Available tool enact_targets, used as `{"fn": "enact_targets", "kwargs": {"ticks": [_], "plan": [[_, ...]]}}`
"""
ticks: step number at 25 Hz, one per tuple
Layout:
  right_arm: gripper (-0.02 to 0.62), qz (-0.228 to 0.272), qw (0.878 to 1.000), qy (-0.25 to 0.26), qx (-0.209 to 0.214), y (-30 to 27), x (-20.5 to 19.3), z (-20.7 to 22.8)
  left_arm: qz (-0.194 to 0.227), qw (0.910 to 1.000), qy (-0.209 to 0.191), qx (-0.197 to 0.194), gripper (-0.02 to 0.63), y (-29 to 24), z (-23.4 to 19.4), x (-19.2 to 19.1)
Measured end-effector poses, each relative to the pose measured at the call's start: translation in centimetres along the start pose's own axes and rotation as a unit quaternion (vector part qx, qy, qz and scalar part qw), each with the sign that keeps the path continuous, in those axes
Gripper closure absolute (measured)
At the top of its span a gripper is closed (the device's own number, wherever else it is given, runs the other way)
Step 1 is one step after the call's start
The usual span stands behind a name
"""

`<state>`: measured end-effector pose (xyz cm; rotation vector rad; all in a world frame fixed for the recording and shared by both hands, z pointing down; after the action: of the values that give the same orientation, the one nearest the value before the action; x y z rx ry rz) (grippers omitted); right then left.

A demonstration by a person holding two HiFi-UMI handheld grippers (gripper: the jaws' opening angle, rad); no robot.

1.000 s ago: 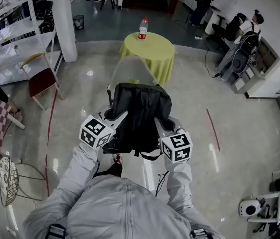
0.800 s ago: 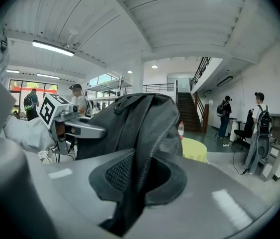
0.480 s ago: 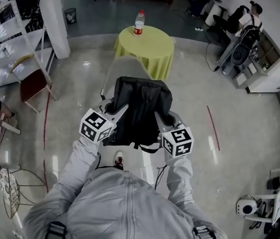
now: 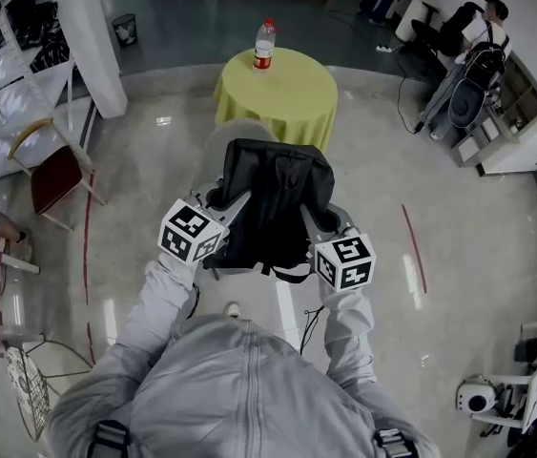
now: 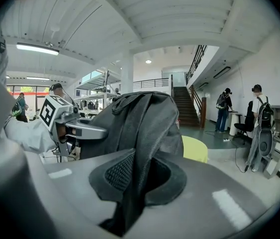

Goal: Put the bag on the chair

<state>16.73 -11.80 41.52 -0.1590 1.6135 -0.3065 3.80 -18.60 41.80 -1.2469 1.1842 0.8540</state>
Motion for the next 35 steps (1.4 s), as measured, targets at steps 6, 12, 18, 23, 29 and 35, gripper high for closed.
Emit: {"fn": "enact_targets", "kwargs": {"ticks": [6,12,18,23,29,35], "plan": [[0.549,-0.015,1.0,-0.004,-0.005,-4.2,-0.6,1.7,-0.024,0.9995,0.006,0.02,0.563,-2.6,-3.8,-0.7],[0.549,-0.05,0.998,-0.027,0.005,-8.5,-3.2,3.3,-0.049,0.9978,0.031,0.033,0.563,-5.2,-7.2,-3.7],[0.549,-0.094,0.995,-0.026,0.028,-12.9,-7.3,4.9,-0.072,0.9939,0.072,0.042,0.563,-8.3,-10.1,-8.3],[0.549,-0.136,0.989,-0.027,0.058,-16.4,-11.4,6.0,-0.096,0.9846,0.134,0.057,0.561,-10.8,-12.2,-12.7],[0.549,-0.182,0.979,-0.036,0.082,-20.2,-15.4,8.5,-0.131,0.9731,0.177,0.067,0.561,-14.4,-14.5,-16.3],[0.549,-0.217,0.97,-0.037,0.104,-24.8,-18.6,10.3,-0.159,0.9619,0.209,0.078,0.56,-17.4,-17.9,-19.7]]}}
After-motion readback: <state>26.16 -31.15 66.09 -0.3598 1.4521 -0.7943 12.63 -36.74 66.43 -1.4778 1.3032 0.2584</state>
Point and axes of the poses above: the fingertips, and each gripper's own axes: y backward along the fingers, z to its right, x out of its top, the point moved 2 cm from there along y, backward along the fingers, and after that the axes turned 10 degrees about -x, right-handed, at the moved point
